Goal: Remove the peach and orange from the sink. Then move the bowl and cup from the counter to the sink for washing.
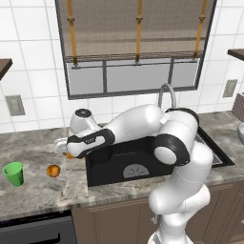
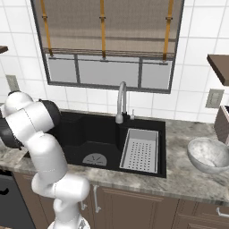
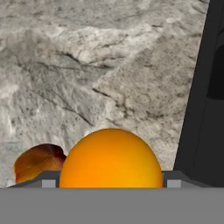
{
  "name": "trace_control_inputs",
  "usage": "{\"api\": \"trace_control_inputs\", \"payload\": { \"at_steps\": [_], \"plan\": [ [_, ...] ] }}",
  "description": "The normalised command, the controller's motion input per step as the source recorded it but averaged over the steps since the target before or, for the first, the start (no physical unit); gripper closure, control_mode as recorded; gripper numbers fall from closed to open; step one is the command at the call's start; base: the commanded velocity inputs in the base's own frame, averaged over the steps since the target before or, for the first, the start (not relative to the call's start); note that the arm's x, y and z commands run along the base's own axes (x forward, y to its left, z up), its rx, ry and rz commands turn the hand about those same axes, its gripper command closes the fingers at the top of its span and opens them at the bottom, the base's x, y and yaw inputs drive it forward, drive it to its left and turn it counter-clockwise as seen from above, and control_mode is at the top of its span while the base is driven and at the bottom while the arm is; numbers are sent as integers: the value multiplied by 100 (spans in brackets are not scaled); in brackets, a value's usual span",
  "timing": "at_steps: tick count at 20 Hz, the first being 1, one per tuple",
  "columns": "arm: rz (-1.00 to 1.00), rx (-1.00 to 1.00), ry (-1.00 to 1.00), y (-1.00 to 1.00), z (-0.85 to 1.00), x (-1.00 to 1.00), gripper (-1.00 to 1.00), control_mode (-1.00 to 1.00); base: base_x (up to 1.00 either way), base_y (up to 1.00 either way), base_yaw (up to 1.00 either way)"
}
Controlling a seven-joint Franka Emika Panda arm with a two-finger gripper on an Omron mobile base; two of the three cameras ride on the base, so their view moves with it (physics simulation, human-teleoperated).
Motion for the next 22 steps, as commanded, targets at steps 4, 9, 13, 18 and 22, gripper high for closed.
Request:
{"api": "trace_control_inputs", "payload": {
  "at_steps": [4,9,13,18,22],
  "plan": [
    [0,0,-1,20,-7,24,100,-100,0,0,0],
    [0,0,0,17,-17,17,100,-100,0,0,0],
    [0,-1,0,12,-24,11,100,-100,0,0,0],
    [0,0,0,10,-22,13,100,-100,0,0,0],
    [0,0,0,4,-16,20,100,-100,0,0,0]
  ]
}}
